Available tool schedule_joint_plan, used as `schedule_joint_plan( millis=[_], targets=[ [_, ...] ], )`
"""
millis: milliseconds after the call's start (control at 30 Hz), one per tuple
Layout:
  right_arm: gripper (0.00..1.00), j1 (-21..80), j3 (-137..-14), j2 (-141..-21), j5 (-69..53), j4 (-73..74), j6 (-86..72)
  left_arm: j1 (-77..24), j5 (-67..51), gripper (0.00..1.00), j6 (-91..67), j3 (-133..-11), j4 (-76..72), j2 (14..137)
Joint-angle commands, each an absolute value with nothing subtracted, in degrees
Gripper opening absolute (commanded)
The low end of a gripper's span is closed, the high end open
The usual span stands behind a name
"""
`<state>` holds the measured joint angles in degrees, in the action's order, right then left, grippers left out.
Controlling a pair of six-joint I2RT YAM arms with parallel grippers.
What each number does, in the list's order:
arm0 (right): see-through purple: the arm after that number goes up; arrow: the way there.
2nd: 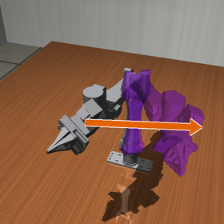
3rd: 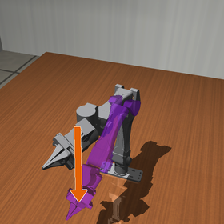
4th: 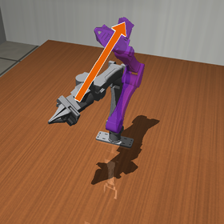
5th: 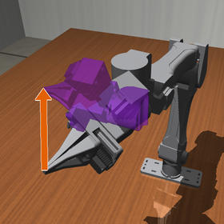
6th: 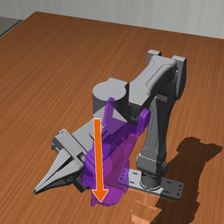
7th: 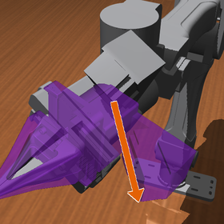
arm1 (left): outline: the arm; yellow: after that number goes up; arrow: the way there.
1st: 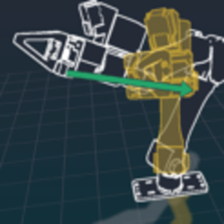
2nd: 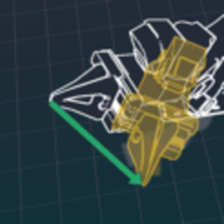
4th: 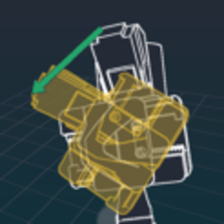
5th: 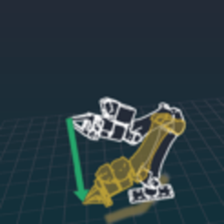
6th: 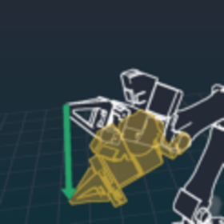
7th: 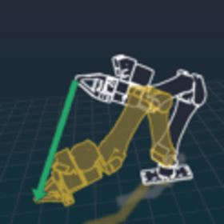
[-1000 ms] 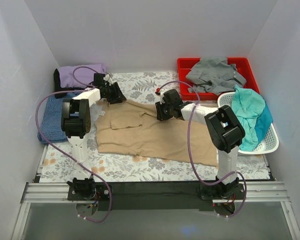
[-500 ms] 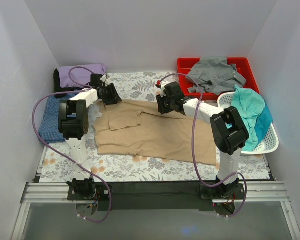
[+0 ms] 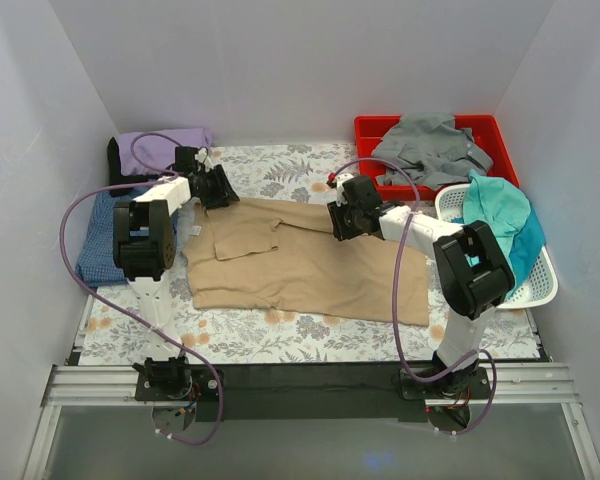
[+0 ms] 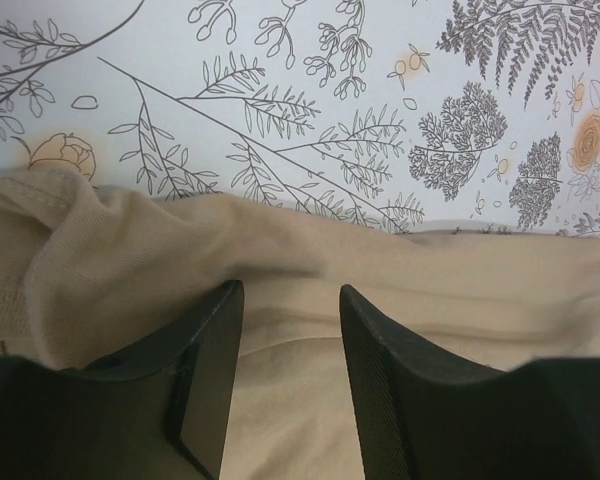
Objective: Fold and stack the t-shirts
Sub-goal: Fold the tshirt
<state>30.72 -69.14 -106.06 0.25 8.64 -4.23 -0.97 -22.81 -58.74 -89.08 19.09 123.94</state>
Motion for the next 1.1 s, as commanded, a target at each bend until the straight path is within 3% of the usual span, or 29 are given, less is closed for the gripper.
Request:
schedule_joint_plan(
  millis=[0,167,367,600,833,1067],
  targets=[
    [0.40,30.67,-66.97,-99.41,-1.47,8.79,-4.48,-3.69,-23.73,0.43,-56.51,-90.62,18.98,114.52],
    [0.40,30.85,-63.73,-95.37,-5.00,9.14,-4.75,-5.18,-16.91,0.44,-56.95,-87.46,19.42,103.31],
    [0.41,34.61,-61.44,-92.02,-16.69,12.90,-3.26,-5.27,-9.85,0.44,-58.43,-71.48,23.28,85.04],
    [0.41,47.27,-58.28,-89.65,-11.26,13.19,-3.25,-6.42,-6.68,0.43,-66.61,-51.17,30.14,65.25],
    [0.41,56.76,-62.21,-94.39,-10.81,11.86,-0.18,-6.77,-0.80,0.42,-74.44,-42.98,34.63,54.69],
    [0.42,61.52,-70.82,-103.09,-7.92,13.01,7.64,-6.85,3.43,0.43,-77.60,-43.16,37.09,55.02]
  ],
)
